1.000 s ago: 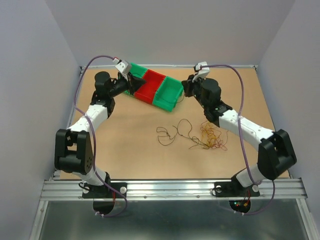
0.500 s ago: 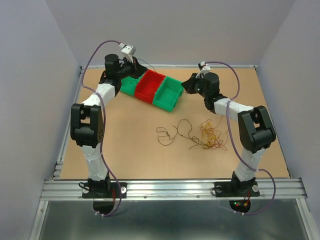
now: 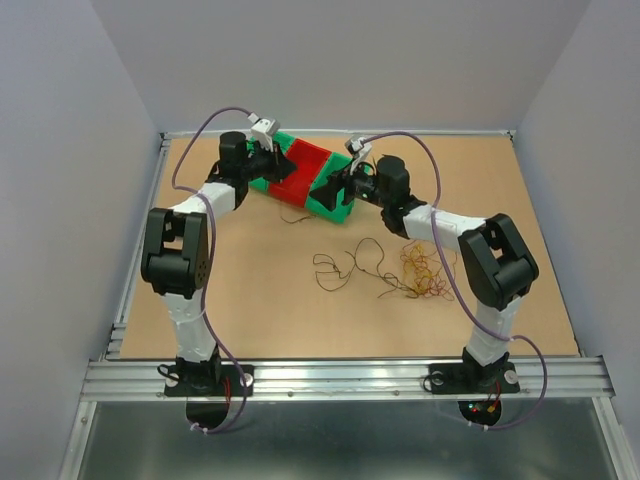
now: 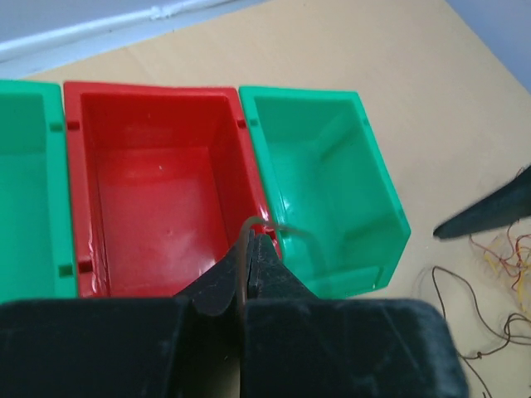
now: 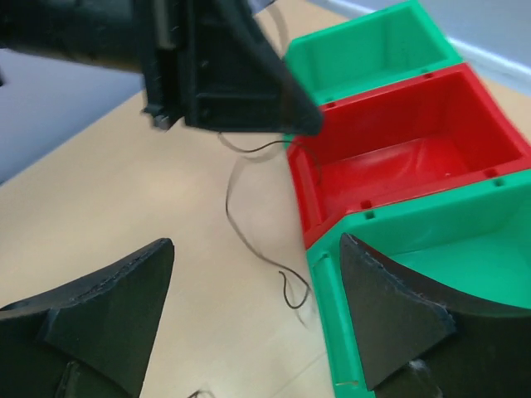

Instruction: Untangle the cables

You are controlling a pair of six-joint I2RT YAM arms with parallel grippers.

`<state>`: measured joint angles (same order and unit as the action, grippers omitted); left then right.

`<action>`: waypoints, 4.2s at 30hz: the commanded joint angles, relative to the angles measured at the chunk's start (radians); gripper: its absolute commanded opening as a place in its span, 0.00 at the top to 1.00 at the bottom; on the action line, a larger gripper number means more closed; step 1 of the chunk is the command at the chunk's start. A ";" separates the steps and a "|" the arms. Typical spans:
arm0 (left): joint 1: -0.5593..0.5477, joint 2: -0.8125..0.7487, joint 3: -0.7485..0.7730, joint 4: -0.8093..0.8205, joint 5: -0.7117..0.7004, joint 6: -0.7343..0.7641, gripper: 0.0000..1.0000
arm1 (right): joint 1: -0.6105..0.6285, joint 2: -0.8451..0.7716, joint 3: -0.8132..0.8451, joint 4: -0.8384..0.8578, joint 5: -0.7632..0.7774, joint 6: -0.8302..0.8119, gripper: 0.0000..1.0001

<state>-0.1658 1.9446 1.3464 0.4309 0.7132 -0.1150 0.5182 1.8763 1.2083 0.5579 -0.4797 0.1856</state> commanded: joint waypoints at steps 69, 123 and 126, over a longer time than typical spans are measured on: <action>-0.132 -0.382 -0.280 0.141 -0.094 0.107 0.41 | -0.122 0.017 -0.029 0.476 0.265 0.233 0.99; -0.136 -0.182 -0.199 0.135 -0.236 0.133 0.47 | 0.013 0.153 0.299 -0.346 0.704 0.173 0.98; -0.136 -0.191 -0.208 0.140 -0.264 0.132 0.47 | 0.016 0.181 0.338 -0.424 0.751 0.205 0.98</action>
<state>-0.2974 1.8198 1.1519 0.5076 0.5064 0.0078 0.5411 2.0232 1.4544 0.2668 0.1505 0.3531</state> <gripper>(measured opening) 0.527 0.026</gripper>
